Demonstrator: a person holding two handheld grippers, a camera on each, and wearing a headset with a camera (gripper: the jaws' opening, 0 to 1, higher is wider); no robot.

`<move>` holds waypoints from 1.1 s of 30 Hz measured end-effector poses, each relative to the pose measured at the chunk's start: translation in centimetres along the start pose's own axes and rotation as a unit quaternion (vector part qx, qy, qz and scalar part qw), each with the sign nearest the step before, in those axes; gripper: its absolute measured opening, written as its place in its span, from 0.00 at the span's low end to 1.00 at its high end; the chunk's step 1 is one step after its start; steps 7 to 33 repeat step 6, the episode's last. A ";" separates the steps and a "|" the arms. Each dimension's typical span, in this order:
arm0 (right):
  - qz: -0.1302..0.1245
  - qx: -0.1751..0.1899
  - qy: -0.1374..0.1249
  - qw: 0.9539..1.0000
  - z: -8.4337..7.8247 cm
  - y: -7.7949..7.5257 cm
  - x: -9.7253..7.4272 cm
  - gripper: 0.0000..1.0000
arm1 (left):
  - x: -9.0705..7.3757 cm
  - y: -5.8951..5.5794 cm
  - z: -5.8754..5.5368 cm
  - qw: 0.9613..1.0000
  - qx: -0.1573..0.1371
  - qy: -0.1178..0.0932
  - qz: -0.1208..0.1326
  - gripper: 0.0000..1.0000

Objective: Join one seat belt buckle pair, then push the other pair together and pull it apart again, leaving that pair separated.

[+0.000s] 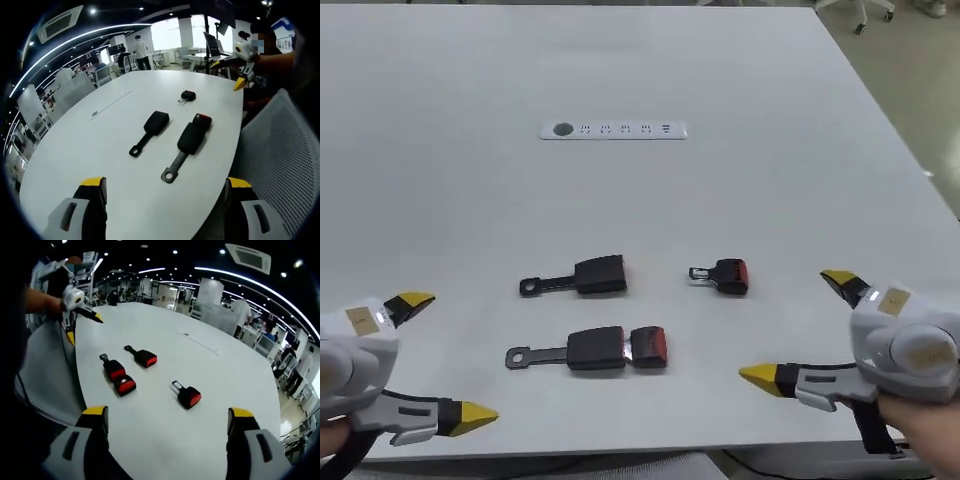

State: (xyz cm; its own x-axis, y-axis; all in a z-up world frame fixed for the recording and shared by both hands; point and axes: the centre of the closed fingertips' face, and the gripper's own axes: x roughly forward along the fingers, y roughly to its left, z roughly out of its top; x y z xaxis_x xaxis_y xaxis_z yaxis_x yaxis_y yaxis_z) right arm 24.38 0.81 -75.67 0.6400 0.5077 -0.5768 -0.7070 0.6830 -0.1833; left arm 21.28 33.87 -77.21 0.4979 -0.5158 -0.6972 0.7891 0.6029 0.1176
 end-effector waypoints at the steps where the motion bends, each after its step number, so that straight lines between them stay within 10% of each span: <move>1: -0.001 0.000 -0.001 1.000 0.0 0.0 0.0 1.00 | 0.0 -0.1 -0.1 1.000 0.000 0.001 0.000 1.00; 33: 0.001 0.004 -0.002 1.000 0.2 0.4 0.2 1.00 | -0.2 -0.4 -1.0 1.000 -0.007 0.004 0.001 1.00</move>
